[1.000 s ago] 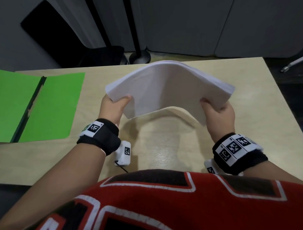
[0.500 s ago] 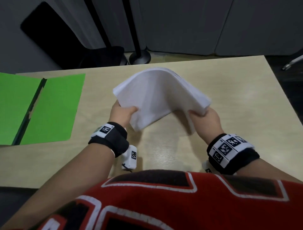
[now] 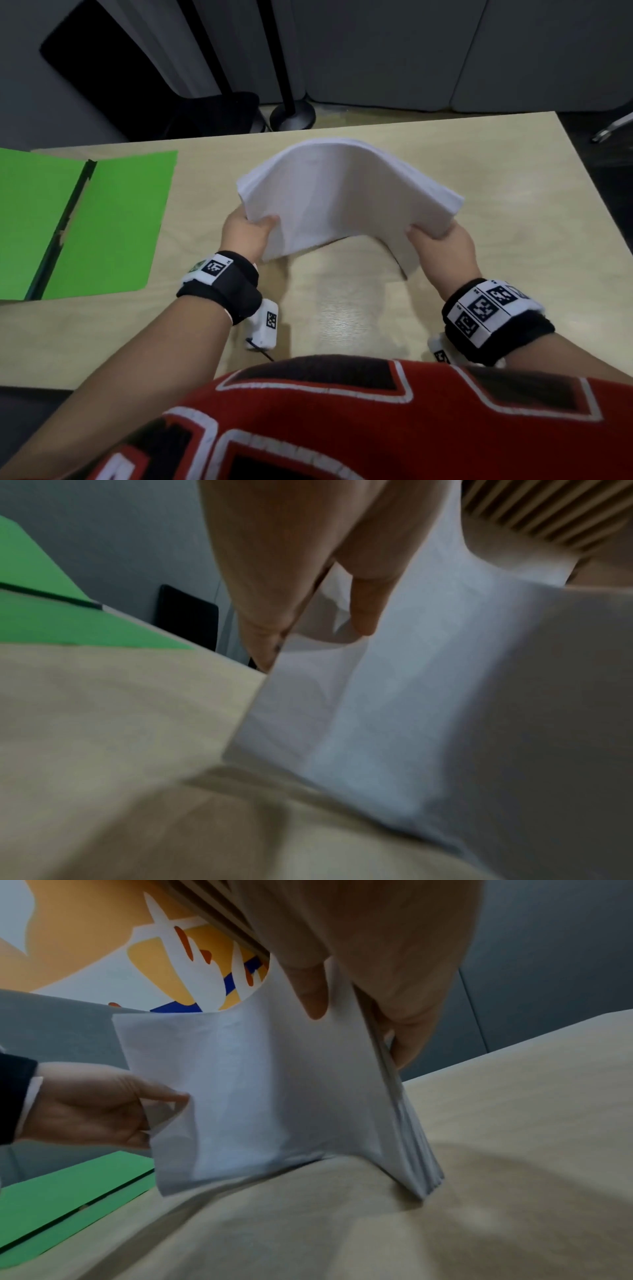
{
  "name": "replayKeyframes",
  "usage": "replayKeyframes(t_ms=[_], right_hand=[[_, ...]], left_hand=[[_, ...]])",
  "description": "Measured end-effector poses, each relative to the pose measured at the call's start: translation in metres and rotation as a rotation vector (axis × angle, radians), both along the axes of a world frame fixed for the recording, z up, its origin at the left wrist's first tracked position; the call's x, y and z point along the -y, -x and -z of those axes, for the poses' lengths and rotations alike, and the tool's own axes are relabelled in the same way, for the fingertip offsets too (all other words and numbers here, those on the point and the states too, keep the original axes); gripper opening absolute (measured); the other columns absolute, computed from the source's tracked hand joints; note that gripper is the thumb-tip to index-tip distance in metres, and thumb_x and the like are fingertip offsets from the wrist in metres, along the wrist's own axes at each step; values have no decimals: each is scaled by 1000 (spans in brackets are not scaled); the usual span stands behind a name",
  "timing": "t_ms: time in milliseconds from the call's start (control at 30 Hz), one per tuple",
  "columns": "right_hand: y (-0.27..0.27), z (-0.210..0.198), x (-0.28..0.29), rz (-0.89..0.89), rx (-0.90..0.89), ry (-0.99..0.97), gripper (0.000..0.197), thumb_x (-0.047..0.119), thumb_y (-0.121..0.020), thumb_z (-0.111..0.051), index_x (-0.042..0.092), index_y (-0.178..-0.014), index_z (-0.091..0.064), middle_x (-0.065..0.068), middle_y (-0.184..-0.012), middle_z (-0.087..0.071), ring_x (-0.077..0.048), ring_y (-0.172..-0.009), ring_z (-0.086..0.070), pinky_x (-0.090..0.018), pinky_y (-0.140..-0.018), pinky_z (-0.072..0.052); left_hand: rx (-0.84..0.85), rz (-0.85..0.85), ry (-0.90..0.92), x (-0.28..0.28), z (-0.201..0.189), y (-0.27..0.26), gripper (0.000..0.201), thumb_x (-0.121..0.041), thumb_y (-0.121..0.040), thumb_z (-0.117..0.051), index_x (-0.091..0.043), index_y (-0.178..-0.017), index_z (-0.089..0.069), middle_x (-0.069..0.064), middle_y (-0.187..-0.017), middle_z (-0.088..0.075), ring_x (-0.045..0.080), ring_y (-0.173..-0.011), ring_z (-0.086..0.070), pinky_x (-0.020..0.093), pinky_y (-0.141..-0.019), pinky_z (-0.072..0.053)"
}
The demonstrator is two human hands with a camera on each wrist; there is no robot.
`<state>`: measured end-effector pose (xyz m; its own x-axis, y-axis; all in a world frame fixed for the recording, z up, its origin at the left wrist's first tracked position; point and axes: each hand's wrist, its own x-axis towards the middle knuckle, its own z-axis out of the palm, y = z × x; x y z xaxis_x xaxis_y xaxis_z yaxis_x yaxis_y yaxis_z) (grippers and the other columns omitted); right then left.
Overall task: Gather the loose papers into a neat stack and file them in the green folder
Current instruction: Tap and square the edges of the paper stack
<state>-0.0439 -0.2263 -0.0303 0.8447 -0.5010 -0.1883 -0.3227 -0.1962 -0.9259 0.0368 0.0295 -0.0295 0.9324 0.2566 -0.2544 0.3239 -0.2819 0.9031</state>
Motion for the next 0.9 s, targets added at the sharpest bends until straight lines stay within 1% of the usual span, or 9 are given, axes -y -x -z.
replayKeyframes(t_ms=[100, 200, 267, 367, 467, 567, 733, 800, 900], right_hand=[[-1, 0, 10, 70, 85, -14, 54, 22, -81, -71, 24, -128, -44, 12, -121, -54, -10, -106, -58, -26, -89, -47], [-2, -2, 15, 97, 132, 194, 84, 30, -79, -72, 16, -147, -24, -5, -154, -21, -13, -136, -32, -30, -113, -31], [-2, -11, 10, -6, 227, 337, 84, 26, -79, -72, 17, -148, -24, -6, -157, -15, -3, -138, -18, -19, -116, -17], [-4, -24, -8, -284, 331, 524, 77, 18, -76, -71, 22, -144, -35, -3, -155, -28, -15, -141, -25, -39, -117, -23], [-3, -24, -18, -409, 408, 411, 52, 1, -75, -60, 26, -121, -63, 9, -121, -63, -12, -115, -57, -44, -98, -46], [1, -32, -14, -285, 433, 134, 44, -4, -86, -57, 38, -84, -68, 27, -81, -66, 10, -79, -59, -15, -70, -48], [4, -47, -10, -98, 511, -97, 21, 6, -89, -61, 22, -76, -58, 13, -69, -56, 12, -56, -52, -9, -53, -41], [4, -48, -12, -33, 498, -150, 12, 9, -85, -65, 11, -74, -61, 14, -67, -59, 7, -60, -54, -17, -59, -45], [1, -44, -16, -6, 423, -193, 5, 8, -86, -66, 10, -82, -69, 11, -74, -67, -4, -71, -64, -21, -68, -52]], left_hand=[[227, 55, -156, -8, -26, -7, 30, -6, -83, -55, -35, -82, -64, -3, -88, -65, 21, -88, -62, 37, -82, -52], [533, 323, -469, -10, -57, -11, 35, -4, -75, -54, -32, -88, -69, -2, -91, -66, 23, -88, -59, 32, -78, -44], [636, 563, -800, 1, -73, -11, 27, -7, -71, -57, -23, -89, -70, 0, -89, -67, 27, -89, -58, 31, -77, -36], [804, 786, -907, 24, -85, -2, 29, -7, -76, -61, -25, -98, -69, -1, -93, -64, 29, -92, -53, 38, -83, -36], [900, 781, -814, 40, -90, 7, 35, -2, -76, -59, -22, -104, -66, 1, -93, -65, 28, -92, -53, 37, -84, -36], [957, 507, -720, 38, -90, 6, 50, -14, -73, -66, -17, -122, -56, -3, -111, -60, 27, -105, -56, 38, -95, -38], [436, 284, -1, 21, -69, 0, 100, -24, -66, -82, -20, -143, -19, 2, -141, -45, 15, -134, -43, 37, -113, -33], [272, 351, 235, 22, -62, 0, 82, -20, -65, -80, -16, -134, -37, -2, -122, -65, 17, -120, -58, 42, -103, -45], [227, 374, 198, 35, -64, 9, 44, -21, -72, -73, -13, -113, -62, -6, -100, -74, 14, -97, -68, 37, -89, -52]])
